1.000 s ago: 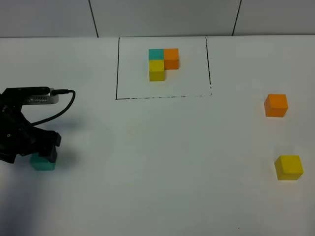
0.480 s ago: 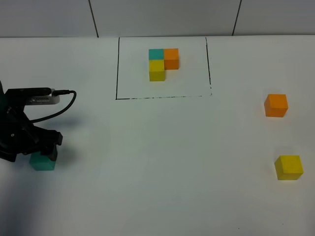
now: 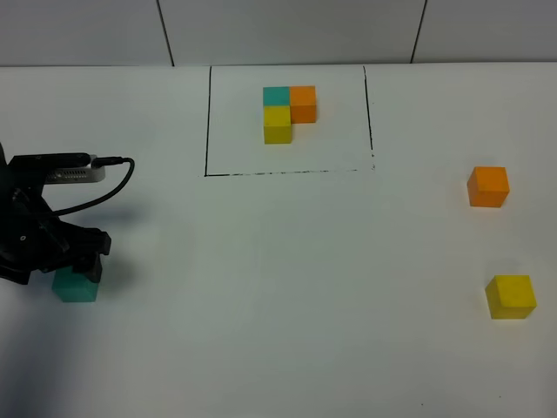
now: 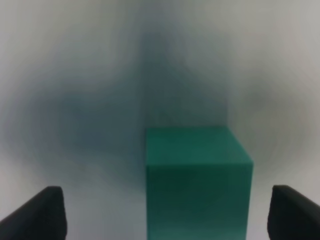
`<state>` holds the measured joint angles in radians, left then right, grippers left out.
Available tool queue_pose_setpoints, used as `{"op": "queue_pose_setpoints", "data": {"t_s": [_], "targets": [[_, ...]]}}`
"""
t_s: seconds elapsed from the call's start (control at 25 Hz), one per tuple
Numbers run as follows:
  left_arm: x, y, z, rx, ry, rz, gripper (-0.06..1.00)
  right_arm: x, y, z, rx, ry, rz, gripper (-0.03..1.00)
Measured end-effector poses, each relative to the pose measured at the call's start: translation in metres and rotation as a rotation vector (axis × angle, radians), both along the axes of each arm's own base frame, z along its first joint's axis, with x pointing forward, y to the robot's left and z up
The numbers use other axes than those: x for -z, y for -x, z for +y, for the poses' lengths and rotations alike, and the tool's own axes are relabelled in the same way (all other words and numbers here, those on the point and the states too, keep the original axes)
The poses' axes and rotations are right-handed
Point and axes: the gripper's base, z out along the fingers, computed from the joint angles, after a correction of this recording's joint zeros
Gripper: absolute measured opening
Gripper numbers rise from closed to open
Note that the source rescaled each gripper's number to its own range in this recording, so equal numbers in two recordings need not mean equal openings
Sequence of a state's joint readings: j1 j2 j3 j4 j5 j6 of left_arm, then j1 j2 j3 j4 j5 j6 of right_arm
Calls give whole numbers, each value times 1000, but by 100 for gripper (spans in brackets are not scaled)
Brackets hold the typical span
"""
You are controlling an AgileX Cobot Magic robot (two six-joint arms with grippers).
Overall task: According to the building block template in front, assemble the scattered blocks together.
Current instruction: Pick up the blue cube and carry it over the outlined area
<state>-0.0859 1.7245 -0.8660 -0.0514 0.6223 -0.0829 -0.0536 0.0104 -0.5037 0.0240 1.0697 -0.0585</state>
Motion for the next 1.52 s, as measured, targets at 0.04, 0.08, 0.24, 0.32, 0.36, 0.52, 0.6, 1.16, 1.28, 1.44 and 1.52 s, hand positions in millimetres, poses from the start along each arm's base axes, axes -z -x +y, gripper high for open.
{"op": "queue_pose_setpoints", "data": {"t_s": [0.04, 0.08, 0.24, 0.32, 0.36, 0.52, 0.6, 1.16, 1.28, 1.44, 1.52], "targets": [[0, 0, 0, 0, 0, 0, 97, 0, 0, 0, 0, 0, 0, 73], [0, 0, 0, 0, 0, -2, 97, 0, 0, 0, 0, 0, 0, 73], [0, -1, 0, -1, 1, -16, 96, 0, 0, 0, 0, 0, 0, 73], [1, -2, 0, -1, 1, -15, 96, 0, 0, 0, 0, 0, 0, 73], [2, -2, 0, -1, 0, -10, 95, 0, 0, 0, 0, 0, 0, 73], [14, -3, 0, -1, -3, 21, 95, 0, 0, 0, 0, 0, 0, 73], [20, -4, 0, -1, -4, 37, 93, 0, 0, 0, 0, 0, 0, 73], [-9, -25, -8, 53, -1, 99, 1, 0, 0, 0, 0, 0, 0, 73], [-32, -40, -26, 168, -1, 59, 1, 0, 0, 0, 0, 0, 0, 73], [-64, -59, -68, 415, -3, -61, 1, 0, 0, 0, 0, 0, 0, 73], [-74, -69, -92, 556, -7, -94, 1, 0, 0, 0, 0, 0, 0, 73]]}}
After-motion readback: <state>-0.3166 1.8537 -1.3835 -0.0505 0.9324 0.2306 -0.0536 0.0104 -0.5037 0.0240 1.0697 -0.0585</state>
